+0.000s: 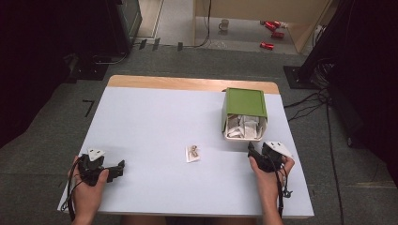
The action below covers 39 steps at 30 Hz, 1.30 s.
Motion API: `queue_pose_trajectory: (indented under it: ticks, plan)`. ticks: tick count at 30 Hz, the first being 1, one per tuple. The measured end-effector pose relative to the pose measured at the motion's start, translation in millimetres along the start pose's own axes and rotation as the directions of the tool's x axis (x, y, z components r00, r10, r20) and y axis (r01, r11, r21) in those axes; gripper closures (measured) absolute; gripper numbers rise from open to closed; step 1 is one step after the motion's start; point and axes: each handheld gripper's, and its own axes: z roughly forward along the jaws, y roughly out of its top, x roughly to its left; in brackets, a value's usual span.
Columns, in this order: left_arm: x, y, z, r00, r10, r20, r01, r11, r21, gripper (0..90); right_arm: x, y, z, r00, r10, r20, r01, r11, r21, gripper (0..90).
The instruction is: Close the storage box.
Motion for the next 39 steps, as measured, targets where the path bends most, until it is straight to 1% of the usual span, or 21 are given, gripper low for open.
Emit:
queue_pose_trajectory:
  ticks: [4, 9, 13, 16, 18, 19, 21, 23, 27, 32, 33, 36, 39]
  plan:
    - [0.0, 0.0, 0.0, 1.0000, 0.001, -0.001, -0.001, 1.0000, 0.000, 0.0, -0.1, 4.0, 4.9, 1.0000, 0.006, 0.005, -0.007, 1.000, 0.009, 40.2]
    - [0.0, 0.0, 0.1, 1.0000, 0.000, 0.000, 0.000, 1.0000, 0.000, 0.0, -0.1, 8.9, 10.2, 0.9999, -0.005, 0.011, 0.005, 1.000, 0.016, 40.0]
    - [0.0, 0.0, 0.1, 1.0000, 0.000, 0.000, 0.000, 1.0000, 0.000, 0.0, -0.5, 11.5, 15.2, 0.9999, 0.004, 0.012, -0.005, 1.000, 0.018, 39.1]
    - [0.0, 0.1, 0.1, 1.0000, 0.001, 0.000, -0.001, 1.0000, 0.000, 0.0, 0.0, 12.7, 18.3, 0.9999, 0.002, 0.010, -0.002, 0.999, 0.034, 38.4]
    - [0.0, 0.1, 0.1, 1.0000, 0.000, 0.000, 0.000, 1.0000, 0.000, 0.0, 1.0, 12.9, 20.0, 0.9999, -0.010, 0.008, 0.010, 0.999, 0.049, 38.3]
    - [0.0, 0.0, 0.1, 1.0000, 0.000, 0.000, 0.000, 1.0000, 0.000, 0.0, 1.1, 12.8, 20.7, 0.9999, -0.015, 0.008, 0.014, 0.999, 0.051, 38.3]
    - [0.0, 0.0, 0.1, 1.0000, 0.000, 0.000, 0.000, 1.0000, 0.000, 0.0, 1.4, 11.4, 22.5, 0.9994, -0.029, 0.021, 0.028, 0.999, 0.044, 39.2]
    - [0.0, 0.0, 0.1, 1.0000, 0.000, 0.000, 0.000, 1.0000, 0.000, 0.0, 0.6, 11.1, 22.9, 0.9997, -0.018, 0.014, 0.017, 0.999, 0.045, 38.1]
    - [0.0, 0.0, 0.1, 1.0000, 0.000, 0.000, 0.000, 1.0000, 0.000, 0.0, -0.1, 10.5, 20.4, 0.9996, -0.025, -0.013, 0.025, 0.999, 0.042, 34.5]
    - [0.0, 0.0, 0.1, 1.0000, 0.000, 0.000, 0.000, 1.0000, 0.000, 0.0, -3.8, 9.0, 12.6, 0.9994, -0.029, -0.016, 0.030, 0.999, 0.041, 34.8]
    - [0.0, 0.0, 0.1, 1.0000, 0.000, 0.000, 0.000, 1.0000, 0.000, 0.0, -4.5, 8.7, 10.4, 0.9991, -0.036, -0.022, 0.037, 0.998, 0.049, 34.9]
    - [0.0, 0.0, 0.1, 1.0000, 0.000, 0.000, 0.000, 1.0000, 0.000, 0.0, -6.7, 6.9, 3.9, 0.9983, -0.056, -0.016, 0.057, 0.996, 0.062, 35.3]
    - [0.0, 0.0, 0.1, 1.0000, 0.000, 0.000, 0.000, 1.0000, 0.000, 0.0, -11.7, 5.2, -2.9, 0.9991, -0.038, -0.020, 0.039, 0.996, 0.075, 35.5]
